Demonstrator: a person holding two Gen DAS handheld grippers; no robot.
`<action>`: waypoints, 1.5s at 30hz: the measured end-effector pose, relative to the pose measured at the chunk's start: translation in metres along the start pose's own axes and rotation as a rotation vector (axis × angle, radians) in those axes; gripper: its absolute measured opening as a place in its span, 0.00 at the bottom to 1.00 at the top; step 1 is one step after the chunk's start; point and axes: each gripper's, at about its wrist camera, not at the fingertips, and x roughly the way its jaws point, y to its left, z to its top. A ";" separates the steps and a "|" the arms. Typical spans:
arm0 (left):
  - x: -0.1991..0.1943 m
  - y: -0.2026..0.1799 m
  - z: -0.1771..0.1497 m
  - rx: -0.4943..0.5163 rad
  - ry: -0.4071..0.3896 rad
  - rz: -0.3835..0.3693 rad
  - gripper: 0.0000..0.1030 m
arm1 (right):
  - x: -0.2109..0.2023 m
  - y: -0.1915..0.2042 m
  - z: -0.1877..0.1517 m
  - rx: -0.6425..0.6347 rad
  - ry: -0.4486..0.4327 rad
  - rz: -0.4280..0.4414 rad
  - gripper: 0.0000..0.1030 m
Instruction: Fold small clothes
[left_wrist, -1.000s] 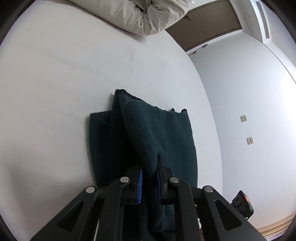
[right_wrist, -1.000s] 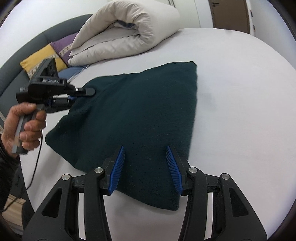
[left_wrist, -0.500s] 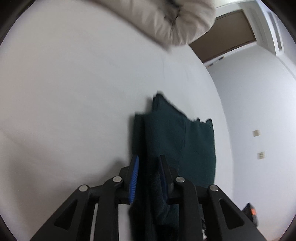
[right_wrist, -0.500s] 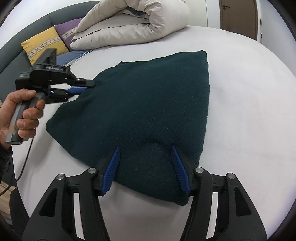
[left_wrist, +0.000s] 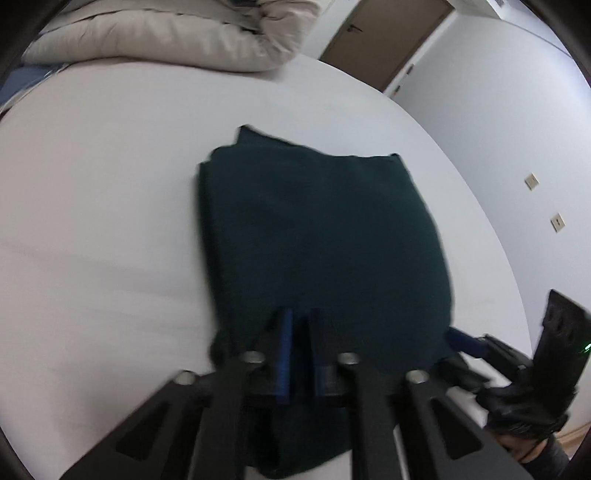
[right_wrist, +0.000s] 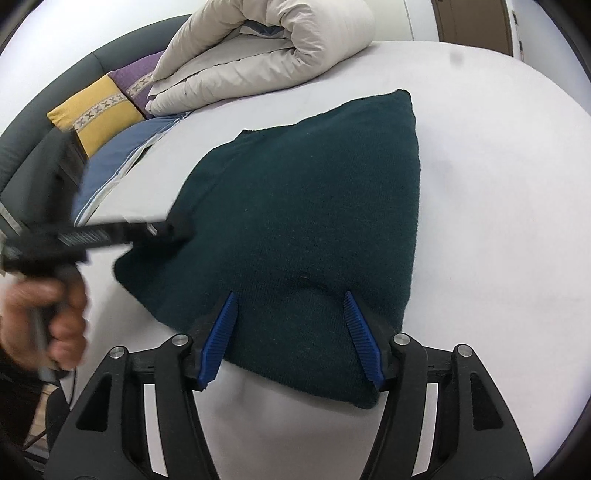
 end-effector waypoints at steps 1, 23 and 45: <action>-0.001 0.004 -0.001 -0.008 -0.005 -0.014 0.10 | -0.005 -0.004 0.002 0.021 -0.011 0.021 0.53; -0.016 0.036 -0.023 -0.092 -0.052 -0.206 0.09 | 0.011 -0.112 -0.009 0.392 0.104 0.479 0.27; 0.025 0.000 0.061 0.002 -0.030 -0.076 0.34 | 0.112 -0.134 0.158 0.573 0.024 0.427 0.31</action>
